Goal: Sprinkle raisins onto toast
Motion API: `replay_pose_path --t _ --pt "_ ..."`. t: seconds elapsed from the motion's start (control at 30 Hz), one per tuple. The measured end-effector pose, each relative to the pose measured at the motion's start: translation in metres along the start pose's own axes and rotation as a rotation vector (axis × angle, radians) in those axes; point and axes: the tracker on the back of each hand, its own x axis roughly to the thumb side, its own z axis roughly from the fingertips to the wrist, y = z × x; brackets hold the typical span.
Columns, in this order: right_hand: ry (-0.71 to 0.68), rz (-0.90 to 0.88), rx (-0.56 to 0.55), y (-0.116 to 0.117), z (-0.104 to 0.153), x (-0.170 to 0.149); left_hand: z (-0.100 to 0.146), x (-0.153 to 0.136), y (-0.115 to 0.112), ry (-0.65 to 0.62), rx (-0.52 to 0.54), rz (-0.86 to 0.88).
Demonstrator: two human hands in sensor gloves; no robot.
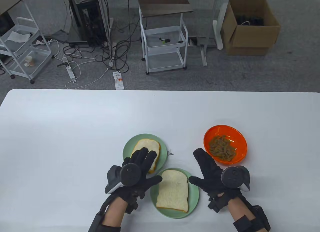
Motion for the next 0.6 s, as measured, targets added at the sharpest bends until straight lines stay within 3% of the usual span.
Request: replay_pose_path --t 0.17,0.37,0.47,0.6 --pt "0.017 0.028 -0.034 -0.008 0.002 0.0 0.0 -0.002 -0.001 0.016 -0.009 0.003" --pt "0.084 0.074 -0.203 -0.035 0.008 -0.007 0.0 -0.001 0.0 0.017 0.008 -0.006" --pt "0.212 0.155 -0.258 -0.054 0.012 -0.019 0.0 0.0 0.001 0.018 0.027 -0.021" --pt "0.51 0.263 -0.311 -0.078 0.026 -0.05 0.001 0.003 0.003 0.012 0.063 -0.034"
